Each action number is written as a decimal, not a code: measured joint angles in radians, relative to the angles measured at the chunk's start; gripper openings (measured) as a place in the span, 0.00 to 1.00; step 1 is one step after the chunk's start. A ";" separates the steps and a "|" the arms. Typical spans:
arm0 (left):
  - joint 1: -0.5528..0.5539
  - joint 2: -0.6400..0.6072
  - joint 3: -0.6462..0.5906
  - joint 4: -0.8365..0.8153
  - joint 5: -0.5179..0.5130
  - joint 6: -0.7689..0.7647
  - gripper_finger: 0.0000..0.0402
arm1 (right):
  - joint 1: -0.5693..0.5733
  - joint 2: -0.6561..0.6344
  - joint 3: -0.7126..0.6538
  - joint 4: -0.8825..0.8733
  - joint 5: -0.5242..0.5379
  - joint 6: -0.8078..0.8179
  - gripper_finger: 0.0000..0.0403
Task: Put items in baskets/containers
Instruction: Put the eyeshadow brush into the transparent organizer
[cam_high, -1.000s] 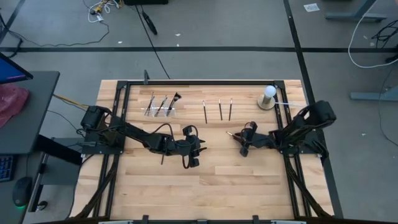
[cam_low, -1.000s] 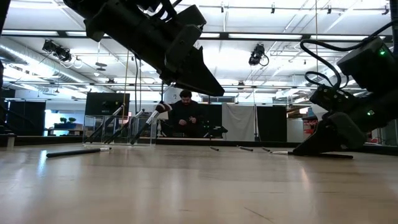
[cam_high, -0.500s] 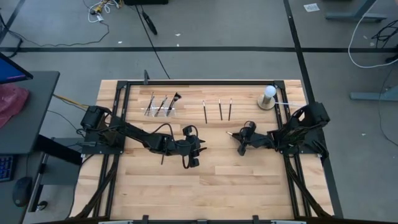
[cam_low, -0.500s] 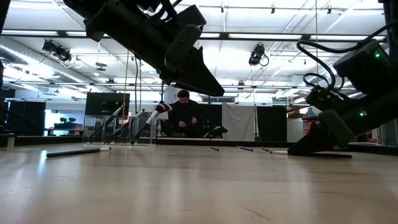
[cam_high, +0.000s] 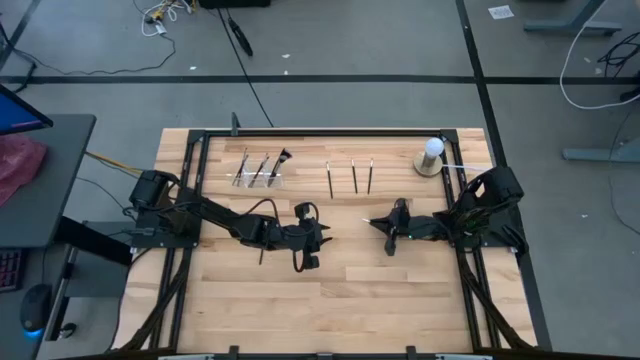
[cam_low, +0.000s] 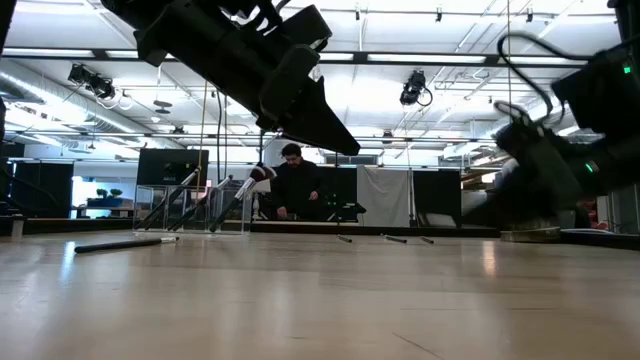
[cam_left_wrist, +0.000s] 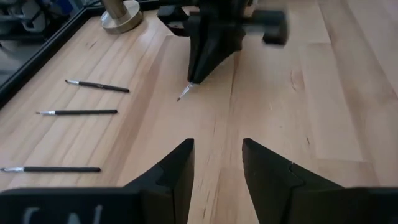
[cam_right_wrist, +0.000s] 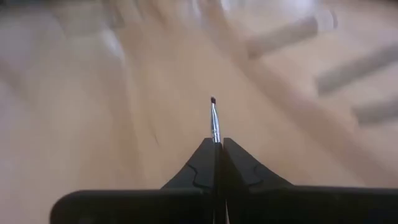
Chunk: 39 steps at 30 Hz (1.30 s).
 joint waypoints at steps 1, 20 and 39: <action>-0.006 0.000 0.000 0.000 -0.001 0.019 0.34 | -0.001 -0.002 0.003 0.053 0.000 -0.004 0.02; -0.094 0.000 0.000 0.263 0.200 0.295 0.34 | 0.159 -0.014 0.341 0.293 -0.418 -0.368 0.02; -0.213 0.000 0.000 0.543 0.023 0.513 0.34 | 0.171 -0.017 0.371 0.294 -0.428 -0.375 0.02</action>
